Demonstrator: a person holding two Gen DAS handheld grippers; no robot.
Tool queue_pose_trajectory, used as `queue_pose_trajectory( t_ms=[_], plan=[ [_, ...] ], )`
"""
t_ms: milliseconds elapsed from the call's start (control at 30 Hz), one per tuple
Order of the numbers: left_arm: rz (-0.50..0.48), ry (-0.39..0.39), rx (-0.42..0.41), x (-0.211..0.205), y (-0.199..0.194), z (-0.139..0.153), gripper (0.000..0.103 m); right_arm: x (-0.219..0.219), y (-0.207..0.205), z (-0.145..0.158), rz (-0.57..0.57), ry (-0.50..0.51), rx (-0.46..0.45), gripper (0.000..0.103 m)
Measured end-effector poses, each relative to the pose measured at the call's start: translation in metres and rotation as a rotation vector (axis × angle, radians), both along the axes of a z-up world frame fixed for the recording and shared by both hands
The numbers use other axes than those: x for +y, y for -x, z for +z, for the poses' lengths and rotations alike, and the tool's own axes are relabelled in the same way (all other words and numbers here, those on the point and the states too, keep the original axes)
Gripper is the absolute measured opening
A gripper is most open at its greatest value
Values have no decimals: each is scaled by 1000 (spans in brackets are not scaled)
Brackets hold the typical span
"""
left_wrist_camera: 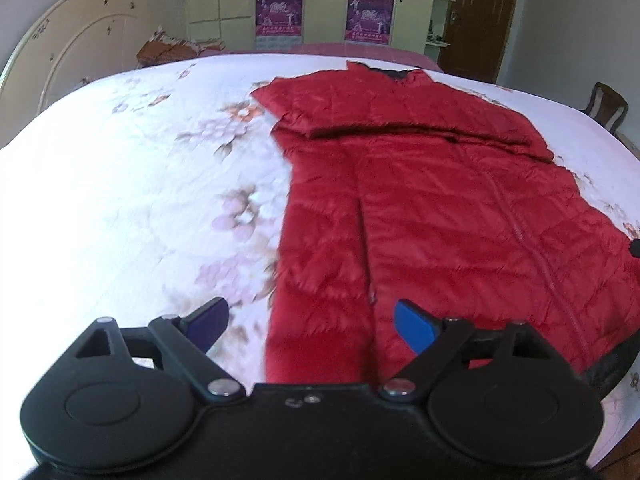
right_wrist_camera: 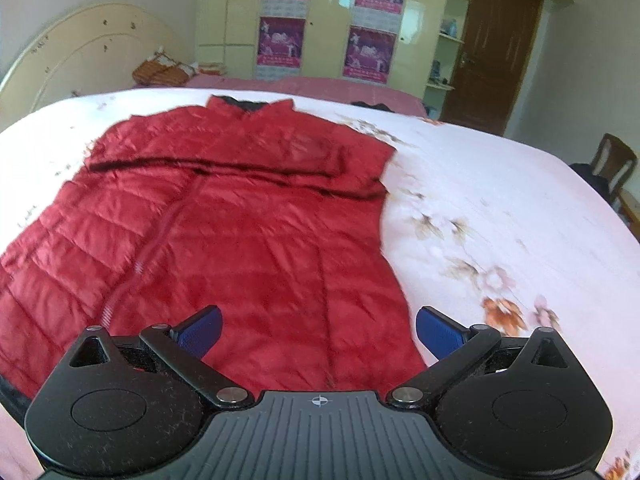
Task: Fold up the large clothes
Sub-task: 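Move both tools down to the jacket hem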
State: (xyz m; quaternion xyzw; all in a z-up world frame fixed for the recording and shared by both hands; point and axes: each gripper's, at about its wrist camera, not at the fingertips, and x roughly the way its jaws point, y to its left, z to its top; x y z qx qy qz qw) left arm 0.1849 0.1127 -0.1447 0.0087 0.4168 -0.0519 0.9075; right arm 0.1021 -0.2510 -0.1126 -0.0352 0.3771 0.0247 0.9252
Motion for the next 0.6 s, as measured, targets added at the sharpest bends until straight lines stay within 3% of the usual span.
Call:
queue_pose_trajectory(
  t_ms=[233, 533, 567, 600],
  plan=[
    [3, 8, 38, 9, 11, -14, 82, -22, 17, -14, -56, 39, 30, 102],
    [-43, 97, 70, 10, 21, -30, 61, -55, 32, -41, -145, 0, 128, 102],
    [-50, 106, 72, 10, 21, -30, 56, -57, 32, -44, -144, -14, 139, 99],
    [-56, 120, 74, 10, 21, -30, 48, -57, 33, -45, -137, -34, 147, 79]
  ],
)
